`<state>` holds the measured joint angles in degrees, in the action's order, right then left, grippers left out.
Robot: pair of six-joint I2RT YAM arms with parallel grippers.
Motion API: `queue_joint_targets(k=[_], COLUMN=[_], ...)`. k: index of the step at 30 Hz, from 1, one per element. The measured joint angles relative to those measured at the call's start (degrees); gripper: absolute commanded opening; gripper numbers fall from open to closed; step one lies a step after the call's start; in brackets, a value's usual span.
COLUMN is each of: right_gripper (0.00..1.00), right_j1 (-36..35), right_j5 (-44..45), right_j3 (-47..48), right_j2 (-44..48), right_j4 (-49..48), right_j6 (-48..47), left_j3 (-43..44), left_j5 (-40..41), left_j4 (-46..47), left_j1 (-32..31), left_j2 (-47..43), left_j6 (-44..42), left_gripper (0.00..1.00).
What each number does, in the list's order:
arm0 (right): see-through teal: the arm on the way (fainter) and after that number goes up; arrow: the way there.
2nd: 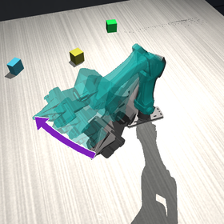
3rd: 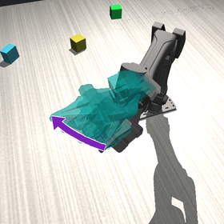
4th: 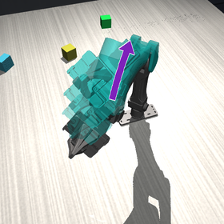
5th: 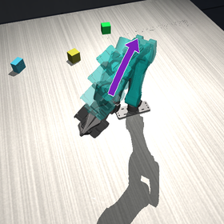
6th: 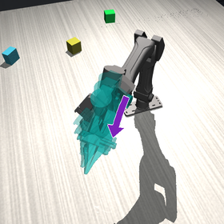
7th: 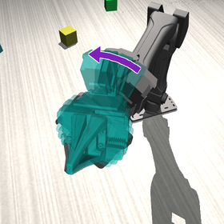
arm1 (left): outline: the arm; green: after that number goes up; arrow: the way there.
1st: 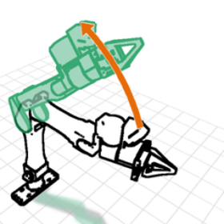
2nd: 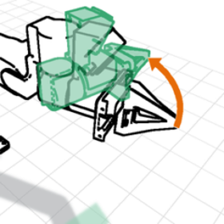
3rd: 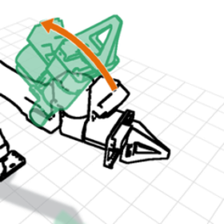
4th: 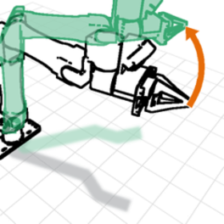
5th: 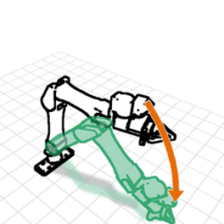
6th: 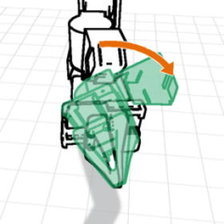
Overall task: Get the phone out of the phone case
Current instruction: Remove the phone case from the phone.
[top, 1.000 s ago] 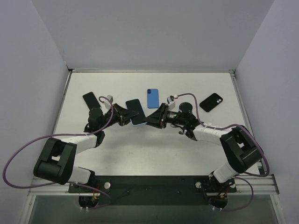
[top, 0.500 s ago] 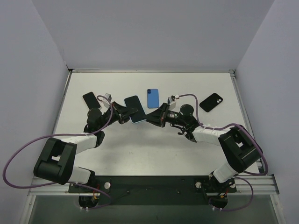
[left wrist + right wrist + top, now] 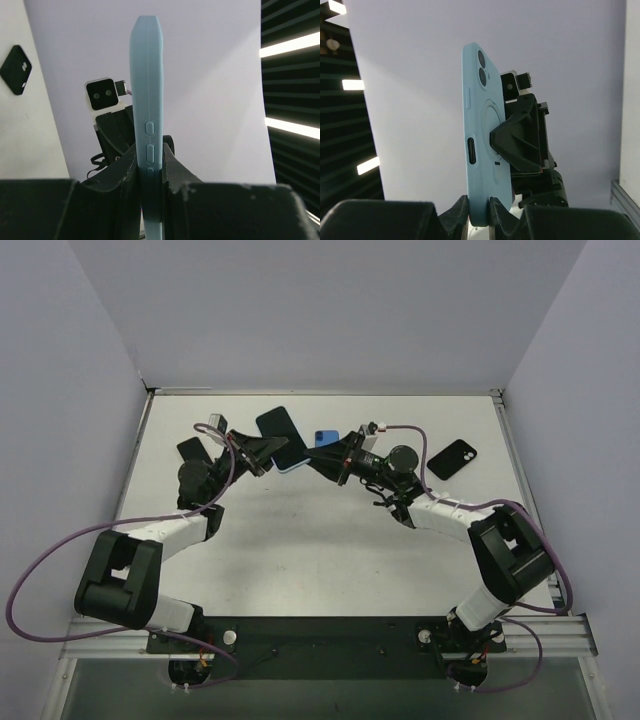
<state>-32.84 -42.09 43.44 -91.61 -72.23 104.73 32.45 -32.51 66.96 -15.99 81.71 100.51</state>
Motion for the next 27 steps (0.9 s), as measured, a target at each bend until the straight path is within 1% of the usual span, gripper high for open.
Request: queue_joint_targets(k=[6, 12, 18, 27], right_gripper=[0.00, 0.00, 0.00, 0.00], right_j1=[0.2, -0.3, -1.2, -2.8], right_j5=[2.7, 5.2, 7.6, 11.0], right_j3=[4.1, 6.5, 12.3, 18.8], right_j2=[0.0, -0.1, -1.2, -3.2], right_j4=[-3.6, -4.8, -5.1, -8.5], right_j6=[4.4, 6.4, 7.7, 9.6], left_j3=[6.9, 10.0, 13.7, 17.6], left_j5=[0.9, 1.9, 5.6, 11.8], left_j4=[-0.1, -0.8, -1.0, -1.2], left_j1=[0.0, 0.0, -0.1, -1.9], left_j2=[-0.3, -0.4, -1.6, -3.6], left_j6=[0.5, 2.8, 5.4, 6.2], left_gripper=[0.00, 0.00, 0.00, 0.00])
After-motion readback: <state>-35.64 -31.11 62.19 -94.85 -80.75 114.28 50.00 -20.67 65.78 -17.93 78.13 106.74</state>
